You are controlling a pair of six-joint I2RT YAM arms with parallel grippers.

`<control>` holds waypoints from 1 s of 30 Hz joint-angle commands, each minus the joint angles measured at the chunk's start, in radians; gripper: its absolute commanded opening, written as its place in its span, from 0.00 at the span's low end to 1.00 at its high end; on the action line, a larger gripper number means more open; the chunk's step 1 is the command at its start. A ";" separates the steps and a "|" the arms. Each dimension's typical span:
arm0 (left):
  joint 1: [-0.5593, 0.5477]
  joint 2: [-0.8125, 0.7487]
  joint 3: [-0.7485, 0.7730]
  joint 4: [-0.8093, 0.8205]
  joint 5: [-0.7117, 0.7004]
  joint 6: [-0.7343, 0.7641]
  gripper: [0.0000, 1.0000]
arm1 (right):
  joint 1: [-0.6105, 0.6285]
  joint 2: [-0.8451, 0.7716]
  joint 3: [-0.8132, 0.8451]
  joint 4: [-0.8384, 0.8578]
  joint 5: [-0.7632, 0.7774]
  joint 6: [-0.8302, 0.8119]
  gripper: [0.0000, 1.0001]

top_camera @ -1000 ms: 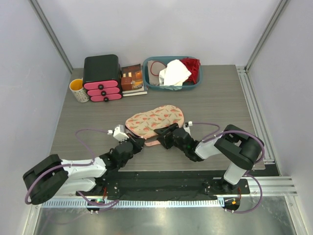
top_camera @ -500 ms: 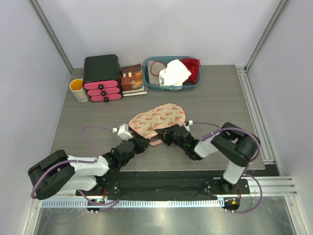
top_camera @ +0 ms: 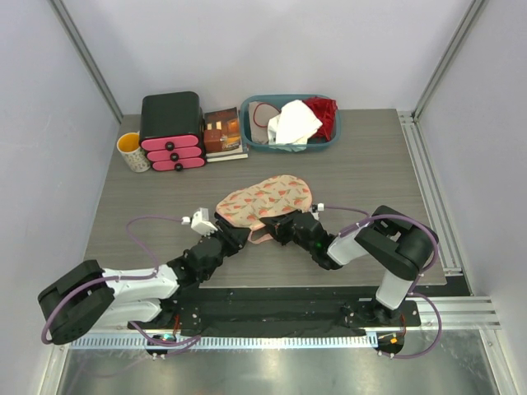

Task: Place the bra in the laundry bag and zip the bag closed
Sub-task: Zip the zipper on the laundry bag.

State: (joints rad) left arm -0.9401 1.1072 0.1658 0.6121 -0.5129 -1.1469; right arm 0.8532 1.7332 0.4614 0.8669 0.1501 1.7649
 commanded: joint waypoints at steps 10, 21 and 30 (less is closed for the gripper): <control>0.007 0.013 0.004 0.005 -0.035 0.015 0.22 | -0.002 -0.018 -0.006 0.064 -0.023 0.025 0.16; 0.007 0.049 0.024 -0.015 -0.044 0.029 0.30 | -0.002 -0.020 -0.006 0.070 -0.035 0.027 0.15; 0.006 0.095 0.052 0.028 -0.072 0.128 0.24 | 0.000 -0.014 -0.007 0.089 -0.052 0.033 0.13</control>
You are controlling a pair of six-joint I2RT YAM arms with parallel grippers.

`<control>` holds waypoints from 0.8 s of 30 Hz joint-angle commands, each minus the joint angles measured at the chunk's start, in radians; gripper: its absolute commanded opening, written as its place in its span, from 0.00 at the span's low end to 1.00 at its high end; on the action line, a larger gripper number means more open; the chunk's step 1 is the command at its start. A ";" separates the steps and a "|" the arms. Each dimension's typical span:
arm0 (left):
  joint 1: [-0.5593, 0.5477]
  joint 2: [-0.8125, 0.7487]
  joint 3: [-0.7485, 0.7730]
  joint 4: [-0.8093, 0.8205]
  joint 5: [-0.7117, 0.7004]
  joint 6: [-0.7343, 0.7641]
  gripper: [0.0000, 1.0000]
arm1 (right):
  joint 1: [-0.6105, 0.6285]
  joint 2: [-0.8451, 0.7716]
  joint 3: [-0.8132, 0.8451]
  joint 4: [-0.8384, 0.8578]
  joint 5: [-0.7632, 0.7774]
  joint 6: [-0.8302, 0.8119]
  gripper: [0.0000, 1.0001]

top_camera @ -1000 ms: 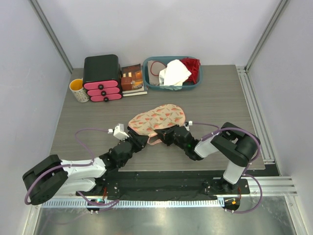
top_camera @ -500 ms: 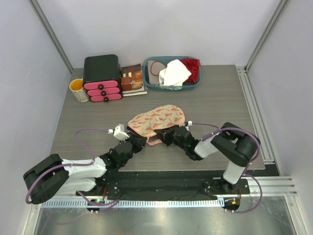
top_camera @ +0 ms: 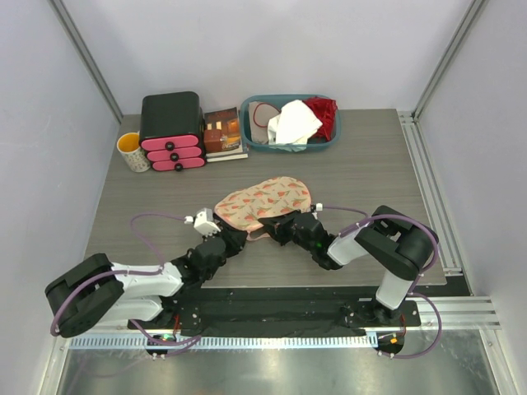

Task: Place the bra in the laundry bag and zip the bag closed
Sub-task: Zip the zipper on the laundry bag.

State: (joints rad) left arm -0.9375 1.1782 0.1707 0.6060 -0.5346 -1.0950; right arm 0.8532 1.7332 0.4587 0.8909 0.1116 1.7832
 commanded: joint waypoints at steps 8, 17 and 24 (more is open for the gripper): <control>0.005 0.012 0.067 0.000 -0.064 0.112 0.33 | -0.002 -0.014 -0.012 0.080 -0.024 0.015 0.11; 0.006 0.020 0.088 0.018 -0.065 0.161 0.29 | -0.002 -0.015 -0.008 0.080 -0.033 0.015 0.11; 0.006 0.035 0.131 -0.031 -0.071 0.191 0.16 | -0.002 -0.023 -0.009 0.072 -0.038 0.007 0.09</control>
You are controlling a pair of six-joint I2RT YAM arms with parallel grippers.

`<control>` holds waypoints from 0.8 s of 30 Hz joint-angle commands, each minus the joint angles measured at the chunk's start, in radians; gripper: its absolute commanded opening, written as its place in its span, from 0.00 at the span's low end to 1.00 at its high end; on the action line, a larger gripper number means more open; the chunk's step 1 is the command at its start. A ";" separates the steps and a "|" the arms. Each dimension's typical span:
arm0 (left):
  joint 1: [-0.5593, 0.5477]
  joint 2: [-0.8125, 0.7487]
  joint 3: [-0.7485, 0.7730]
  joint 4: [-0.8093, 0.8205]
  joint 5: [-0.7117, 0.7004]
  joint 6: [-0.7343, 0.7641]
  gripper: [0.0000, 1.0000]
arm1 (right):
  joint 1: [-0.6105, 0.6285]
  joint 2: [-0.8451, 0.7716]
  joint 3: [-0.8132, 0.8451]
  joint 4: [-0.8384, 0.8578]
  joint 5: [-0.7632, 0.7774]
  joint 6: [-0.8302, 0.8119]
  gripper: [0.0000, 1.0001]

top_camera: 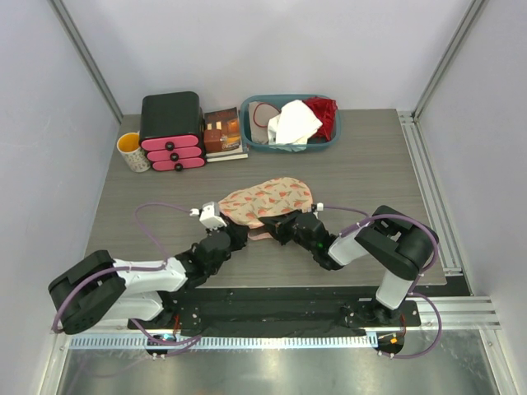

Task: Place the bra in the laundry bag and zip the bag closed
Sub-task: Zip the zipper on the laundry bag.

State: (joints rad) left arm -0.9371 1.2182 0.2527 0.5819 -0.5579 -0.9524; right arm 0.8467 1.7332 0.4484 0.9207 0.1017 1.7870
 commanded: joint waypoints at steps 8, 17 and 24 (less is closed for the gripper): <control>0.006 -0.117 0.083 -0.220 -0.071 0.043 0.03 | -0.012 -0.050 -0.045 0.055 -0.037 -0.006 0.09; 0.023 -0.204 0.148 -0.488 0.070 0.069 0.00 | -0.086 -0.077 -0.062 0.020 -0.178 -0.113 0.07; 0.024 -0.169 0.206 -0.448 0.340 0.130 0.00 | -0.098 -0.049 0.059 -0.117 -0.471 -0.450 0.48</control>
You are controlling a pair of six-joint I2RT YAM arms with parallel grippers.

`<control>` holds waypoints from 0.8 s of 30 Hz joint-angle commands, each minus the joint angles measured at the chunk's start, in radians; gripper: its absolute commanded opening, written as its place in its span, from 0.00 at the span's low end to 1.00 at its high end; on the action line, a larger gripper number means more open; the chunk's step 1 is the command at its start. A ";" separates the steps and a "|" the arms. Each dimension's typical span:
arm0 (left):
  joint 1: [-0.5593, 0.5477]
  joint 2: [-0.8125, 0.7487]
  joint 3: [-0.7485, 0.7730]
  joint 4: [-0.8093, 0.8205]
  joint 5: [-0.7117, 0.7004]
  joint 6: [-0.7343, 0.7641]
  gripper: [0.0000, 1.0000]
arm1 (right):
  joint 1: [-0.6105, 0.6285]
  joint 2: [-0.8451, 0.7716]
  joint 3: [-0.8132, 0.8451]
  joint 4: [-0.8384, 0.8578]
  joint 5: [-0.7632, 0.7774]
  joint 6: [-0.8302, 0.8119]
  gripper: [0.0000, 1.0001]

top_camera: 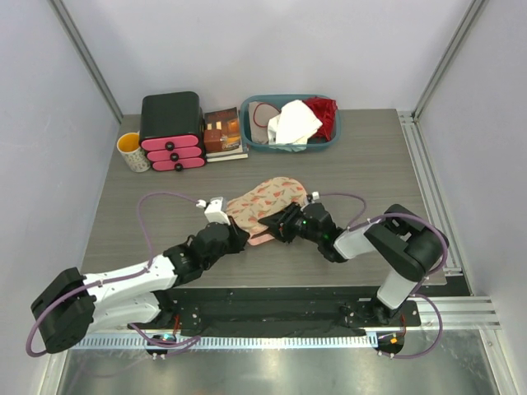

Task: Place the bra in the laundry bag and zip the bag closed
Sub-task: Zip the zipper on the laundry bag.

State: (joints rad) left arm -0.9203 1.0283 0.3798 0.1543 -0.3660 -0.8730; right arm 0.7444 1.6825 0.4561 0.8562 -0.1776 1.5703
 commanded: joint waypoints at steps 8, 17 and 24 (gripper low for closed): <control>0.009 0.087 0.136 -0.070 0.176 0.032 0.00 | 0.006 -0.263 0.042 -0.437 -0.235 -0.654 0.77; 0.012 0.088 0.146 -0.071 0.231 0.031 0.00 | 0.009 -0.363 0.046 -0.597 -0.266 -0.966 0.86; 0.012 0.082 0.149 -0.075 0.272 0.025 0.00 | 0.049 -0.428 0.053 -0.551 -0.232 -1.130 0.82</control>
State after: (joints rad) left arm -0.9138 1.1194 0.4885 0.0616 -0.1387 -0.8555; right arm 0.7757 1.3151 0.4824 0.2584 -0.4023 0.5724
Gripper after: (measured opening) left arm 0.005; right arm 0.835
